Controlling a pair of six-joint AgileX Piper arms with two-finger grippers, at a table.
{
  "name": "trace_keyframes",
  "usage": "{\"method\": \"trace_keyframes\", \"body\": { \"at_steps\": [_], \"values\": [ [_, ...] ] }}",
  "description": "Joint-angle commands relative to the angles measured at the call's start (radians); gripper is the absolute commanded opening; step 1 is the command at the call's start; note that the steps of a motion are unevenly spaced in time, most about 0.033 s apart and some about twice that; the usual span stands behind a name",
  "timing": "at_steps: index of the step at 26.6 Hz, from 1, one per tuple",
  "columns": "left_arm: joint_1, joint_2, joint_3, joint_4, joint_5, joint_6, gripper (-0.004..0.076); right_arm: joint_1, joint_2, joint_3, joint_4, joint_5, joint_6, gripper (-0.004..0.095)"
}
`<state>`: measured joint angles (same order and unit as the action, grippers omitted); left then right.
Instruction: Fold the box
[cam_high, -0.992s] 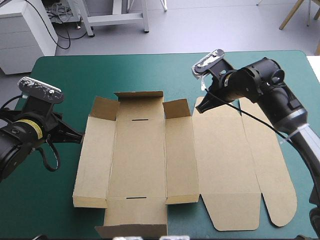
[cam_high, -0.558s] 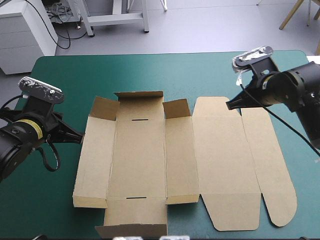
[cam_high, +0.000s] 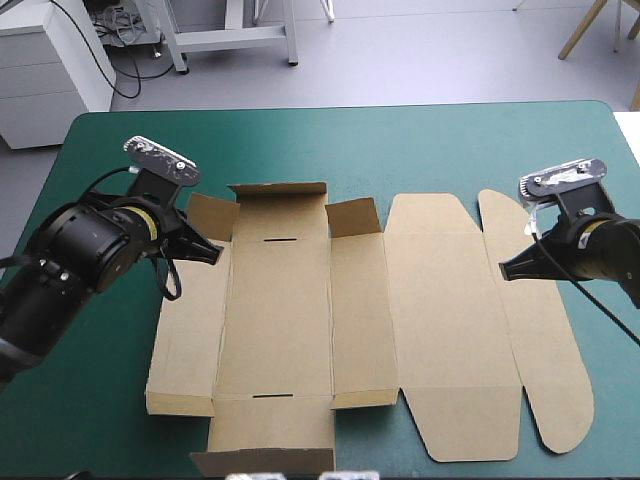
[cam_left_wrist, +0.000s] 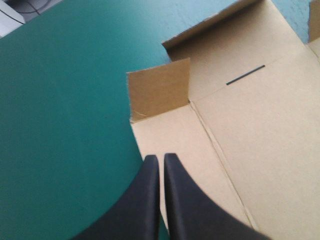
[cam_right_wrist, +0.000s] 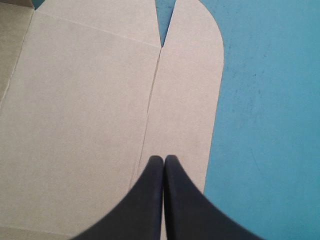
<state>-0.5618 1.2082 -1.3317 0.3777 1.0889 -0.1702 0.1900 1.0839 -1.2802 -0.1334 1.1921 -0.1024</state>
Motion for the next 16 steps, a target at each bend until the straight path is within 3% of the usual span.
{"method": "trace_keyframes", "body": {
  "at_steps": [1,7,16],
  "values": [
    [0.115,0.032,-0.027,-0.152,-0.076,0.121,0.0018,-0.007,-0.038,0.013,-0.019,-0.063,-0.008,-0.0019],
    [0.602,0.140,-0.027,-0.686,0.016,0.482,0.0018,-0.007,-0.051,0.029,-0.019,-0.077,-0.008,-0.0019],
    [1.013,0.251,-0.027,-0.967,0.129,0.698,0.0018,-0.007,-0.051,0.029,-0.014,-0.103,-0.008,-0.0019]
  ]
}}
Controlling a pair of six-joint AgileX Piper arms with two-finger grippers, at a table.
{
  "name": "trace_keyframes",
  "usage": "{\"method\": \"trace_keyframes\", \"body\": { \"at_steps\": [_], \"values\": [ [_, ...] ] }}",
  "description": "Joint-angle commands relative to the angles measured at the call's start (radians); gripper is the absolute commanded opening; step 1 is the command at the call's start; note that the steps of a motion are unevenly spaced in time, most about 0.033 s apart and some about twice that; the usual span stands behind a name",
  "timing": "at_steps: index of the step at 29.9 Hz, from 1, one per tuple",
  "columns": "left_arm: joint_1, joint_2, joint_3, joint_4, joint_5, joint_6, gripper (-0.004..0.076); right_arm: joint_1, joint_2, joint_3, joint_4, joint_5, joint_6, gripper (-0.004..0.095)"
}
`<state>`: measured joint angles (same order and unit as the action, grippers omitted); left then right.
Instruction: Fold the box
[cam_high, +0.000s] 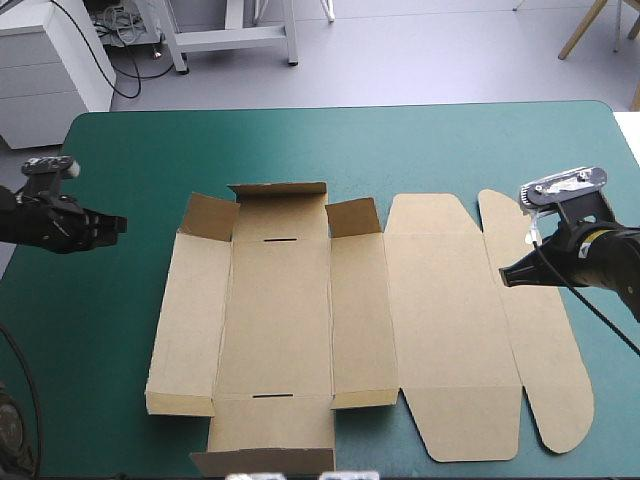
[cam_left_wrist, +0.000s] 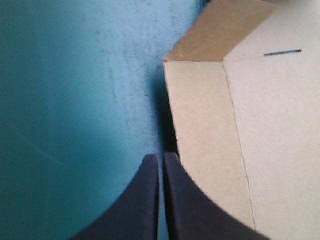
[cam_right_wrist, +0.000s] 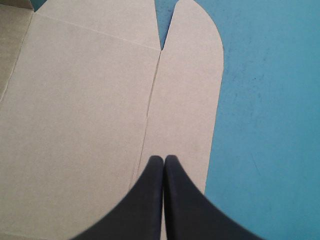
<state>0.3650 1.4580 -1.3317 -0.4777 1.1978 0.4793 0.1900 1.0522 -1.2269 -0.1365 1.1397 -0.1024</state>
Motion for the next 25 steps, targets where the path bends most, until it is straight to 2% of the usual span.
{"method": "trace_keyframes", "body": {
  "at_steps": [1,5,11,13,15,18,22,24,25],
  "values": [
    [0.115,0.014,-0.027,-0.137,0.037,0.063,0.0018,-0.007,-0.019,-0.024,-0.009,-0.050,-0.005,-0.0019],
    [0.197,0.048,-0.027,-0.199,0.075,0.064,0.0016,-0.007,-0.019,-0.024,-0.009,-0.058,-0.005,-0.0019],
    [0.197,0.051,-0.027,-0.238,0.066,0.032,0.0018,-0.007,-0.019,-0.024,-0.009,-0.066,-0.005,-0.0019],
    [0.197,0.053,-0.027,-0.236,0.069,0.019,0.0046,-0.007,-0.019,-0.024,-0.009,-0.070,-0.005,-0.0019],
    [0.197,0.055,-0.027,-0.232,0.078,0.006,0.0107,-0.007,-0.019,-0.024,-0.009,-0.070,-0.005,-0.0019],
    [0.197,0.057,-0.027,-0.218,0.098,-0.016,0.0269,-0.007,-0.019,-0.024,-0.009,-0.070,-0.005,-0.0019],
    [0.197,0.057,-0.027,-0.212,0.098,-0.034,0.0587,-0.007,-0.019,-0.024,-0.009,-0.070,-0.008,-0.0019],
    [0.197,0.057,-0.027,-0.198,0.098,-0.034,0.0699,-0.007,-0.019,-0.024,-0.009,-0.070,-0.008,-0.0019],
    [0.197,0.057,-0.026,-0.189,0.098,-0.034,0.0724,-0.007,-0.019,-0.024,-0.009,-0.070,-0.008,-0.0019]
  ]
}}
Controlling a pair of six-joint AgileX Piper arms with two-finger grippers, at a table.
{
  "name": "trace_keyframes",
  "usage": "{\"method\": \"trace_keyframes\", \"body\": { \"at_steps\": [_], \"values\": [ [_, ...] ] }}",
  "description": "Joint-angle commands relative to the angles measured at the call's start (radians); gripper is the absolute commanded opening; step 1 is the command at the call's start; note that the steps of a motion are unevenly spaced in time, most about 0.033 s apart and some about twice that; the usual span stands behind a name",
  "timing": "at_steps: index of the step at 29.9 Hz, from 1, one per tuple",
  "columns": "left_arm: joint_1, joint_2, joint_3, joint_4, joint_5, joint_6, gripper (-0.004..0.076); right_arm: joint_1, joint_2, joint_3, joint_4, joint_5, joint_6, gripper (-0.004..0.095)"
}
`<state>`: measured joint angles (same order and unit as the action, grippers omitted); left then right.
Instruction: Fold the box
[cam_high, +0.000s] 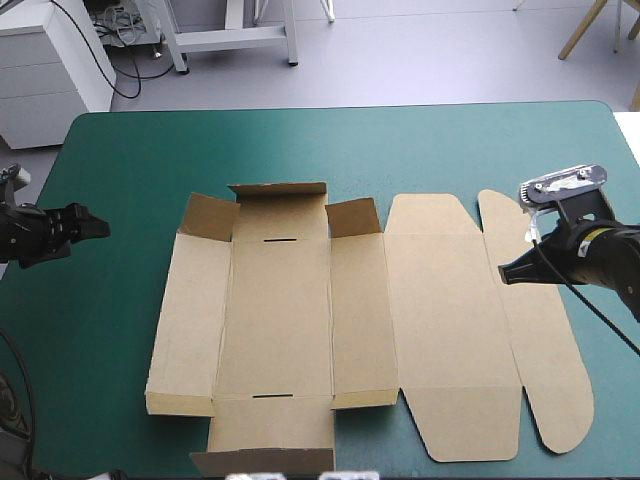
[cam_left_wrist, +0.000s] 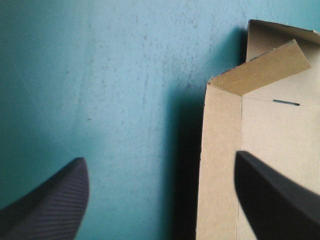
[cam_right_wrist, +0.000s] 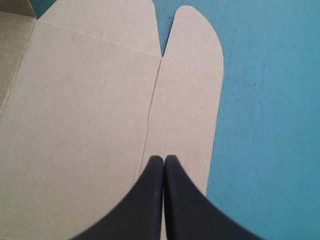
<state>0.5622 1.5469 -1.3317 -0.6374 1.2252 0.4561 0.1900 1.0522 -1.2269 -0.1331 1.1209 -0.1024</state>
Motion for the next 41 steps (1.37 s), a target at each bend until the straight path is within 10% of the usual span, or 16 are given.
{"method": "trace_keyframes", "body": {
  "at_steps": [1,24,41],
  "values": [
    [0.000,-0.032,-0.025,-0.018,0.070,-0.016,0.0734,-0.007,-0.019,-0.024,-0.013,-0.052,-0.008,-0.0019],
    [-0.188,-0.032,0.544,-0.081,-0.018,0.114,0.0733,-0.007,-0.019,-0.024,-0.013,-0.050,-0.024,-0.0019],
    [-0.353,-0.032,0.591,-0.155,-0.036,0.128,0.0733,-0.007,-0.019,-0.024,-0.013,-0.048,-0.024,-0.0019]
  ]
}}
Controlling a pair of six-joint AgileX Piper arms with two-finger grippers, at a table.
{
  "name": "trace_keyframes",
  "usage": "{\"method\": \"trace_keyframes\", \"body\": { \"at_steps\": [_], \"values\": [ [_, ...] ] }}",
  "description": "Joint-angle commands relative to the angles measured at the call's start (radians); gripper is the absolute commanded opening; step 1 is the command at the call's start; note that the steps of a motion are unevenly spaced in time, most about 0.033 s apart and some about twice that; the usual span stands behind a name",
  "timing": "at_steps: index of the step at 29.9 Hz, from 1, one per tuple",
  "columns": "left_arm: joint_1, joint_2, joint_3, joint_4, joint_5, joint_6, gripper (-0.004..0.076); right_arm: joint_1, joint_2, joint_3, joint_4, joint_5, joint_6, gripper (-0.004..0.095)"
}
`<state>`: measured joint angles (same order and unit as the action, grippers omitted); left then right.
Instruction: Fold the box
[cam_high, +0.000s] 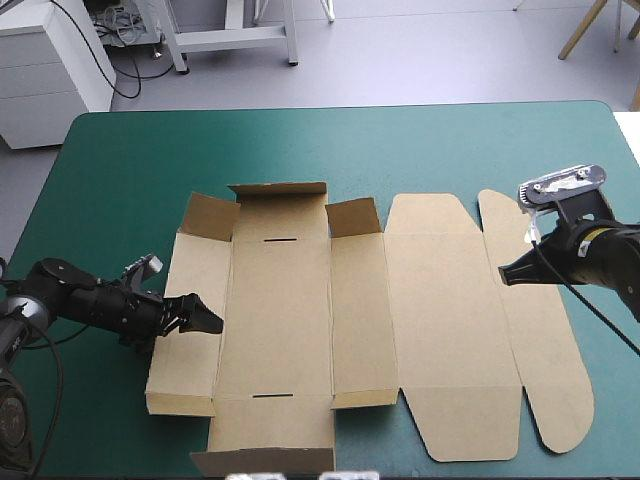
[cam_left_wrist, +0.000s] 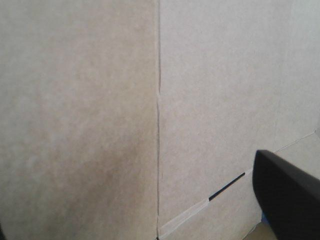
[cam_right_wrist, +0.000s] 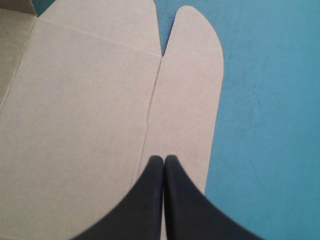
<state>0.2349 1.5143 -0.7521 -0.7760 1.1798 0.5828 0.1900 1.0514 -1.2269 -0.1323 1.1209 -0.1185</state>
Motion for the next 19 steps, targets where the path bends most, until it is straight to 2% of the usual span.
{"method": "trace_keyframes", "body": {
  "at_steps": [1,4,7,12,13,14,19],
  "values": [
    [-0.025,0.000,0.011,-0.016,0.009,0.002,0.0732,-0.007,-0.019,-0.024,-0.013,-0.048,-0.008,-0.0019],
    [-0.025,0.000,0.011,-0.016,-0.005,0.002,0.0699,-0.007,-0.019,-0.024,-0.013,-0.048,-0.008,-0.0019],
    [-0.025,0.000,0.011,-0.016,-0.034,-0.005,0.0557,-0.007,-0.019,-0.024,-0.013,-0.048,-0.008,-0.0019],
    [-0.025,0.000,0.011,-0.014,-0.091,-0.017,0.0092,-0.007,-0.019,-0.024,-0.013,-0.046,-0.011,-0.0019],
    [-0.025,0.000,0.011,-0.014,-0.105,-0.018,0.0020,-0.007,-0.019,-0.024,-0.013,-0.046,-0.011,-0.0019],
    [-0.025,0.000,0.011,-0.014,-0.123,-0.026,-0.0006,-0.007,-0.019,-0.024,-0.013,-0.046,-0.011,-0.0019],
    [-0.025,0.000,0.011,0.009,-0.138,-0.031,-0.0010,-0.007,-0.019,-0.024,-0.013,-0.046,-0.011,-0.0019]
  ]
}}
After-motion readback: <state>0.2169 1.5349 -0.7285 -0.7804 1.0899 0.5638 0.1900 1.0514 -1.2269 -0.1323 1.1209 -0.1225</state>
